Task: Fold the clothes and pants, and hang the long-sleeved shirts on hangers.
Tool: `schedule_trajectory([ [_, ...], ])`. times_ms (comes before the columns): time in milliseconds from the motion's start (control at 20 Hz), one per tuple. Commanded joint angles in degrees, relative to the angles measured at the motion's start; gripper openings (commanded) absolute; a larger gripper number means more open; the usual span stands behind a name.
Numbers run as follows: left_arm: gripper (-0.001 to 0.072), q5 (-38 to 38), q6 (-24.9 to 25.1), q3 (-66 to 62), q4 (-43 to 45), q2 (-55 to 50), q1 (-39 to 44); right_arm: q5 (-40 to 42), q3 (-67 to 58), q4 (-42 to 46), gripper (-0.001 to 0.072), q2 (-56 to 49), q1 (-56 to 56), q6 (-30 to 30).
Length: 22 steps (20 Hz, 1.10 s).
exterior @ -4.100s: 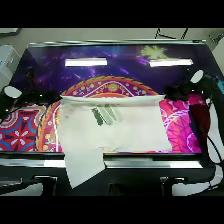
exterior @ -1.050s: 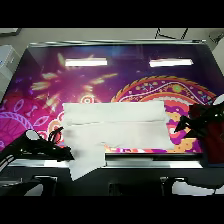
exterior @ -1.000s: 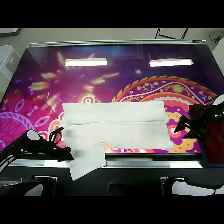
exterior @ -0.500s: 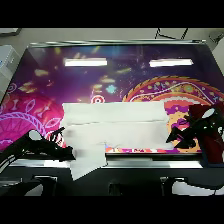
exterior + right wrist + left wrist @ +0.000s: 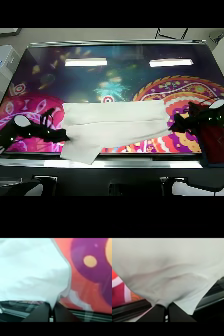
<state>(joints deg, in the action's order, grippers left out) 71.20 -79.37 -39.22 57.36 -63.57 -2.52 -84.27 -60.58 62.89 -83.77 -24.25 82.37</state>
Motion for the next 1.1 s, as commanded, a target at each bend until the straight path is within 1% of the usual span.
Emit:
schedule_trajectory([
  [0,0.0018,-1.31,-3.17,-11.93,2.86,-3.02,-1.16,3.91,-8.74,-1.68,0.0034,-0.52,3.63,3.80],
  [100,0.0018,-2.93,-3.19,-19.32,2.84,-8.52,-1.20,8.04,-13.64,-0.92,0.0034,-3.98,6.71,5.66],
  [250,0.0018,-4.00,-3.54,-32.65,2.82,-18.88,-1.31,12.87,-21.86,-0.74,0.0035,-11.45,7.78,10.73],
  [400,0.0018,-3.91,-6.78,-43.45,2.14,-30.27,-1.20,14.36,-26.91,-1.84,0.0035,-18.10,7.78,12.17],
  [500,0.0019,-2.99,-7.93,-47.23,1.51,-36.06,-0.96,16.26,-27.02,-4.26,0.0036,-20.57,7.78,12.11],
  [700,0.0025,0.20,-8.15,-47.56,1.53,-42.05,0.94,16.74,-27.02,-8.94,0.0045,-23.39,7.78,11.23],
  [750,0.0072,1.49,-8.13,-47.56,1.53,-42.62,1.27,16.74,-27.02,-10.16,0.0101,-23.39,7.78,11.15],
  [800,0.0212,2.69,-8.09,-47.58,1.55,-42.58,1.20,16.55,-27.10,-11.91,0.0179,-23.12,7.48,10.23],
  [850,0.0355,3.98,-8.00,-47.60,1.60,-42.07,0.70,15.30,-27.63,-13.05,0.0328,-22.64,6.88,8.02],
  [900,0.0407,5.44,-7.39,-47.60,1.57,-41.18,-0.11,14.12,-28.44,-12.44,0.0512,-22.27,6.01,6.16],
  [950,0.0406,6.45,-7.19,-47.60,1.57,-40.04,-1.01,13.16,-28.98,-10.69,0.0635,-22.12,4.72,5.44],
  [1000,0.0406,6.86,-7.17,-47.58,1.57,-38.47,-1.84,12.50,-28.98,-9.07,0.0684,-22.27,3.52,5.75],
  [1050,0.0406,6.75,-7.04,-47.58,1.57,-36.85,-2.23,11.02,-28.98,-7.96,0.0705,-22.95,2.78,5.88],
])
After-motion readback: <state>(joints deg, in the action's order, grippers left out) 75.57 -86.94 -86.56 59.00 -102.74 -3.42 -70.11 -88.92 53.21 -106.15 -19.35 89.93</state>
